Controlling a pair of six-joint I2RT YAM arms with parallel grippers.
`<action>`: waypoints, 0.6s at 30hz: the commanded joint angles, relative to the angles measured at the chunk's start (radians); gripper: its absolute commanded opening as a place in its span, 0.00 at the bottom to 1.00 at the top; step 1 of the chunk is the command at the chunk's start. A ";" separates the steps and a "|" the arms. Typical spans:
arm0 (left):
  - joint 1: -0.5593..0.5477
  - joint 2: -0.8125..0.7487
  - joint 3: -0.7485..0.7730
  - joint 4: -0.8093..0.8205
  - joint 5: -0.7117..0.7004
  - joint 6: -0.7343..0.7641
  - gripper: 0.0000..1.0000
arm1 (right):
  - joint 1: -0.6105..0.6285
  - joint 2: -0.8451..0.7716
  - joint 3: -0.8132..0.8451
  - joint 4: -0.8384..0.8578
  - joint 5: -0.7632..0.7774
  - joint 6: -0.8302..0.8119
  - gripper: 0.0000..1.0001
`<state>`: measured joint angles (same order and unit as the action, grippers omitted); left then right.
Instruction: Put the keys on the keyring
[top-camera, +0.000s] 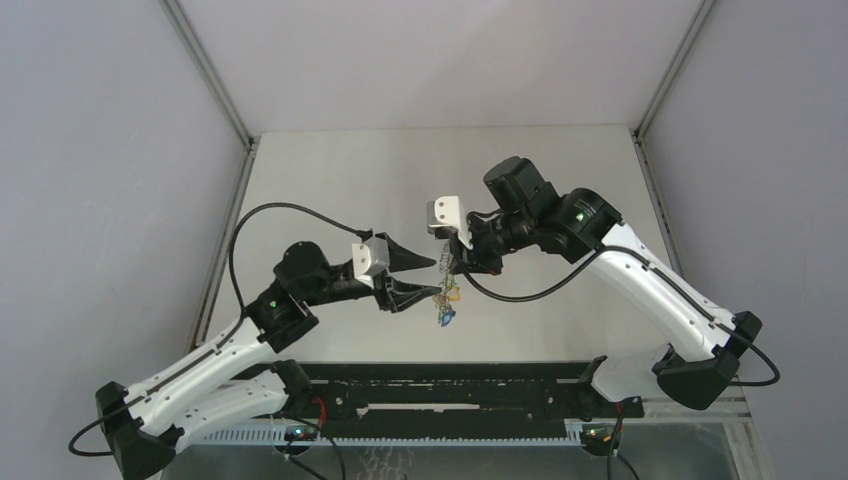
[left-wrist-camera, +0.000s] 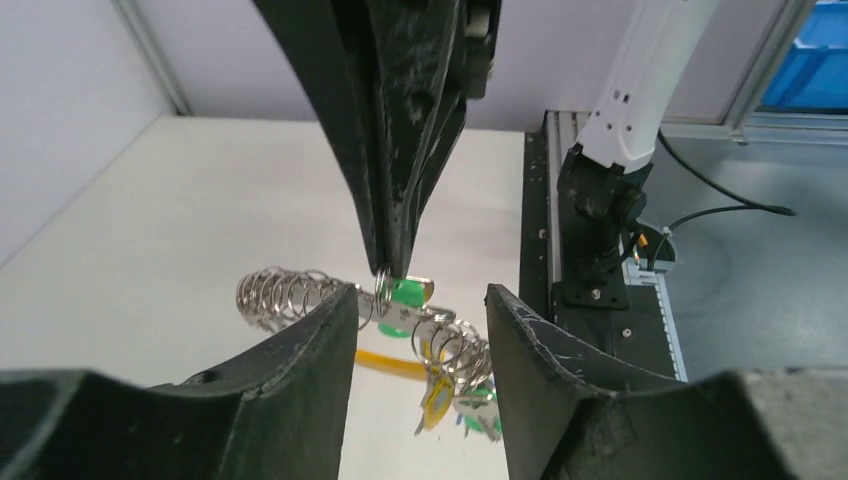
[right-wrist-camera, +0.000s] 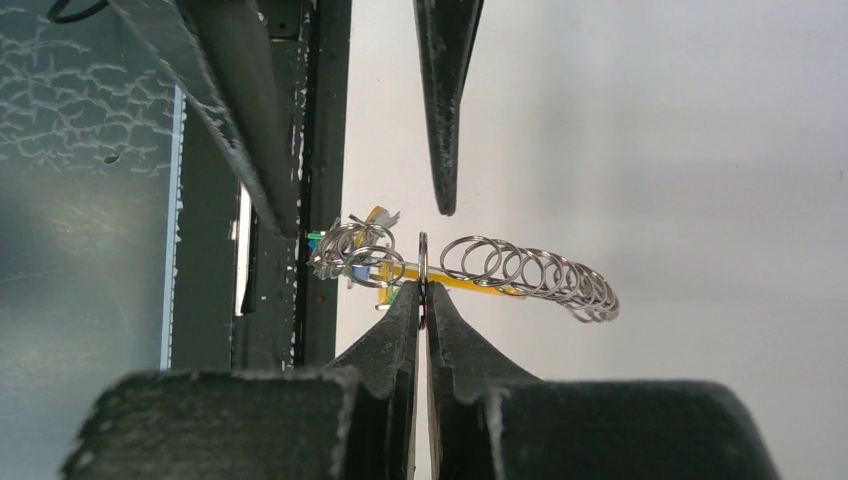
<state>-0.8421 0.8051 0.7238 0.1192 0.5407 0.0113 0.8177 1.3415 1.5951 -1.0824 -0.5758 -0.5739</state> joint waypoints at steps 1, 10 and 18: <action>0.003 0.009 0.007 0.139 0.095 0.012 0.54 | 0.023 0.003 0.059 -0.006 0.031 -0.025 0.00; 0.008 0.050 0.025 0.131 0.084 0.016 0.46 | 0.053 0.002 0.080 -0.022 0.067 -0.033 0.00; 0.018 0.074 0.032 0.119 0.100 0.009 0.40 | 0.070 -0.007 0.076 -0.017 0.079 -0.032 0.00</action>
<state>-0.8295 0.8635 0.7238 0.2119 0.6144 0.0113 0.8780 1.3552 1.6264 -1.1278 -0.5011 -0.5919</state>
